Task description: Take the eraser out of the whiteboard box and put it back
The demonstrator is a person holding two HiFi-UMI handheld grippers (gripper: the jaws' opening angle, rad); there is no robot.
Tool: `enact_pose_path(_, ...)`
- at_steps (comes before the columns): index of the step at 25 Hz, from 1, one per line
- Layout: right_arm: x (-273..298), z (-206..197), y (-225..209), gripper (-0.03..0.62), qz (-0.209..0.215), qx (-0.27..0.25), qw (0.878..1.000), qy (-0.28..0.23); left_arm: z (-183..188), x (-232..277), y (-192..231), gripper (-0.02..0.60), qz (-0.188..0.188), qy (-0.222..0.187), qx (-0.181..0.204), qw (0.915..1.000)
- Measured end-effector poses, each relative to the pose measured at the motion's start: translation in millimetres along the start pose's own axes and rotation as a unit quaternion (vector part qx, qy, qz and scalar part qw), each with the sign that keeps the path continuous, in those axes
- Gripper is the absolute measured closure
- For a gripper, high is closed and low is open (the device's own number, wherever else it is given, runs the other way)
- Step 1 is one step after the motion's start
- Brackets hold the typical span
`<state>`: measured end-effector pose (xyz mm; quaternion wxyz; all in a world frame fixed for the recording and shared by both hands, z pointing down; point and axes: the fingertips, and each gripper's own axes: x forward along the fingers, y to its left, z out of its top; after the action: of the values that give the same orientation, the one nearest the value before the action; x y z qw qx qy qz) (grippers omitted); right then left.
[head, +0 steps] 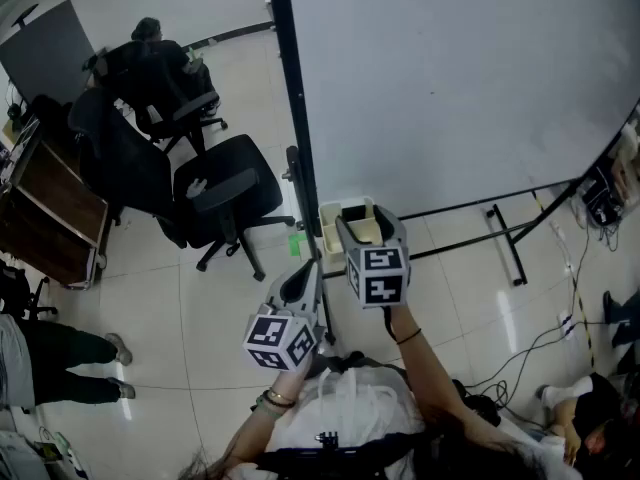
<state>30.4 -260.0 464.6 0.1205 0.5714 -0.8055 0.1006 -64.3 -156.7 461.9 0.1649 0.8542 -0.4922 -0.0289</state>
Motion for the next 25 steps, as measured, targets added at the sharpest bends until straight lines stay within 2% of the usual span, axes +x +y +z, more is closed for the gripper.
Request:
enact_pose_path(3, 30, -8, 1, 0.258, -0.014, 0.005, 0.997, 0.081, 2, -3, 0, 0.597, 0.001, 0.001, -0.004, 1.0000)
enact_pose_path(6, 50, -26, 0, 0.264, -0.035, -0.026, 0.987, 0.153, 1, -7, 1, 0.597, 0.006, 0.003, -0.009, 0.9999)
enact_pose_path(8, 56, -29, -1, 0.311, -0.038, -0.040, 0.984, 0.167, 0, -8, 4, 0.597, 0.011, 0.002, -0.012, 0.9999)
enact_pose_path(10, 57, -28, -2, 0.316, -0.038, -0.043, 0.984, 0.166, 1, -10, 6, 0.597, 0.016, -0.001, -0.013, 0.9998)
enact_pose_path(14, 47, -19, -3, 0.316, -0.025, -0.036, 0.990, 0.135, 3, -13, 11, 0.597, 0.025, -0.004, -0.016, 0.9996)
enact_pose_path(19, -2, 45, 6, 0.316, -0.005, -0.054, 0.998, 0.036, 3, -14, 13, 0.597, 0.030, -0.002, -0.017, 0.9994)
enact_pose_path(22, -40, 70, 9, 0.318, 0.011, -0.066, 0.998, -0.020, 1, -9, 7, 0.597, 0.022, 0.000, -0.015, 0.9997)
enact_pose_path(25, -72, 75, 9, 0.318, 0.023, -0.060, 0.997, -0.048, -1, -4, 1, 0.597, 0.006, 0.003, -0.011, 0.9999)
